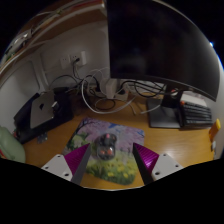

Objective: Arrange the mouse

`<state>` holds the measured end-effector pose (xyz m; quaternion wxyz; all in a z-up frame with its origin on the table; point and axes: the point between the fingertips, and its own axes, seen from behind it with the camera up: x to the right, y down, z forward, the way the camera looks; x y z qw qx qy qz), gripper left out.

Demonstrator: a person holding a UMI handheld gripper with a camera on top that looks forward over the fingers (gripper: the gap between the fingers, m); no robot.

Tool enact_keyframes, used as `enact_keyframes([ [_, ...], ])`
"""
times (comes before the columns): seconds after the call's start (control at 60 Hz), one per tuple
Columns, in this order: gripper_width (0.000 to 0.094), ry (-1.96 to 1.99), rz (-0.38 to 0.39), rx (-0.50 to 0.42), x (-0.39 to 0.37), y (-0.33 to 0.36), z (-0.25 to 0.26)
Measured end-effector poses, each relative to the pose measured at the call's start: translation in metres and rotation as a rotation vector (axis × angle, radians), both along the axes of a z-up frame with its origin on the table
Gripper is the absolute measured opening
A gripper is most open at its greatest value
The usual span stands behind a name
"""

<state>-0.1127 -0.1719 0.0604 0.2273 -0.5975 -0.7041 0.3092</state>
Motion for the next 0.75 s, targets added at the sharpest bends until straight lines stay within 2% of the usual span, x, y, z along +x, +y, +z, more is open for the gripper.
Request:
enact_keyframes([
  [0.133, 0.0859, -0.025, 0.008, 0.043, 0.06, 0.045, 0.046],
  [0.3, 0.086, -0.044, -0.043, 0.065, 0.124, 0.104, 0.084],
  [0.383, 0.0864, -0.045, -0.083, 0.096, 0.144, 0.132, 0.091],
  [0.517, 0.0862, -0.052, -0.149, 0.09, 0.162, 0.157, 0.091],
  [0.75, 0.0856, -0.012, -0.181, 0.103, 0.165, 0.177, 0.1],
])
